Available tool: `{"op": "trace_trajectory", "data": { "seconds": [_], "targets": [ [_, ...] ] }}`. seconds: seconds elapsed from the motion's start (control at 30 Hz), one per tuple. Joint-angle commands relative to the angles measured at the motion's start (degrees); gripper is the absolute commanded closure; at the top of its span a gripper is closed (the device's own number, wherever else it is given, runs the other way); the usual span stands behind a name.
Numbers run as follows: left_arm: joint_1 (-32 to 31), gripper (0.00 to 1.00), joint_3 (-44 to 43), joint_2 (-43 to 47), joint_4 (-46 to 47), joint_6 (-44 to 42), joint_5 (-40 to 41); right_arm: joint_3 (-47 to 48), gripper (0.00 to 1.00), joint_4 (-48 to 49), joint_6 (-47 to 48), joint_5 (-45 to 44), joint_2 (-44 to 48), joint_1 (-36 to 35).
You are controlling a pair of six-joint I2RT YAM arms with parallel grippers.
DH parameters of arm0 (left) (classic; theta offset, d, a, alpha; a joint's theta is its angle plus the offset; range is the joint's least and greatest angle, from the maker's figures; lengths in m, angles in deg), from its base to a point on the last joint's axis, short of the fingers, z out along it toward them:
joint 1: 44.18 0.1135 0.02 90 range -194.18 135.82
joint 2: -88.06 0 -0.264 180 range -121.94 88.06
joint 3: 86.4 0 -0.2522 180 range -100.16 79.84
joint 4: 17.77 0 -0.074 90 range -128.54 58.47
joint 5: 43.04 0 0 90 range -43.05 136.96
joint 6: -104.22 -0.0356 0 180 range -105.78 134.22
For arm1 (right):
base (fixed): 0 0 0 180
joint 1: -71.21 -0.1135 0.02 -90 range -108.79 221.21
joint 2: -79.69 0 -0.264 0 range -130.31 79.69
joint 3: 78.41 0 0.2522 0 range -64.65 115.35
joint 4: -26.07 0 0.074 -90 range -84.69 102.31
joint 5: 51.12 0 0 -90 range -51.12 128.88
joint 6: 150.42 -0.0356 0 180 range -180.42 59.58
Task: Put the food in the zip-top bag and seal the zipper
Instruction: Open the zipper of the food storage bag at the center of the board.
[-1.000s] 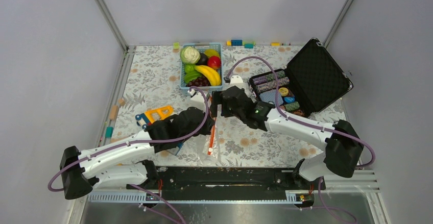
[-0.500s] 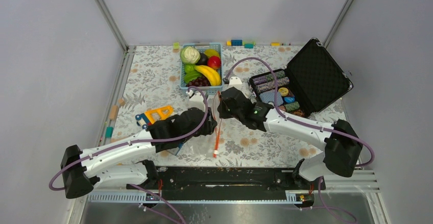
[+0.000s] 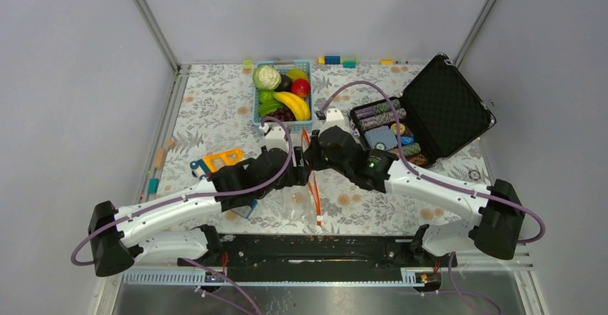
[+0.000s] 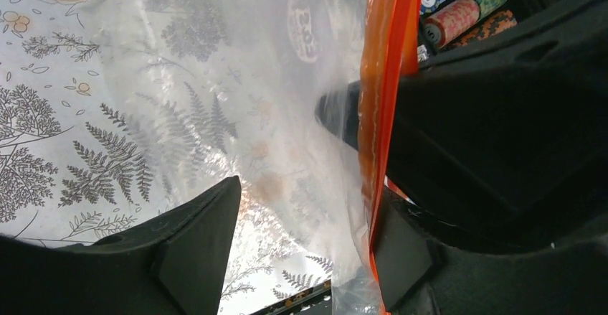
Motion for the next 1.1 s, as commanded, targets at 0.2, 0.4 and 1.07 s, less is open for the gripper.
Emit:
{"op": "trace_trajectory", "data": {
  "seconds": [0.2, 0.4, 1.07],
  "targets": [
    [0.02, 0.81, -4.23, -1.16, -1.99, 3.54, 4.37, -0.70, 0.95, -0.46, 1.80, -3.38, 6.03, -1.27],
    [0.02, 1.00, -8.06, -1.28, -13.85, 7.58, 16.36, -0.75, 0.90, -5.65, 6.20, -4.29, 6.24, -1.23],
    [-0.01, 1.00, -18.38, 1.23, -36.49, 11.11, 28.16, 6.24, 0.33, -12.46, 6.71, -11.75, -2.32, -1.20]
  ]
}}
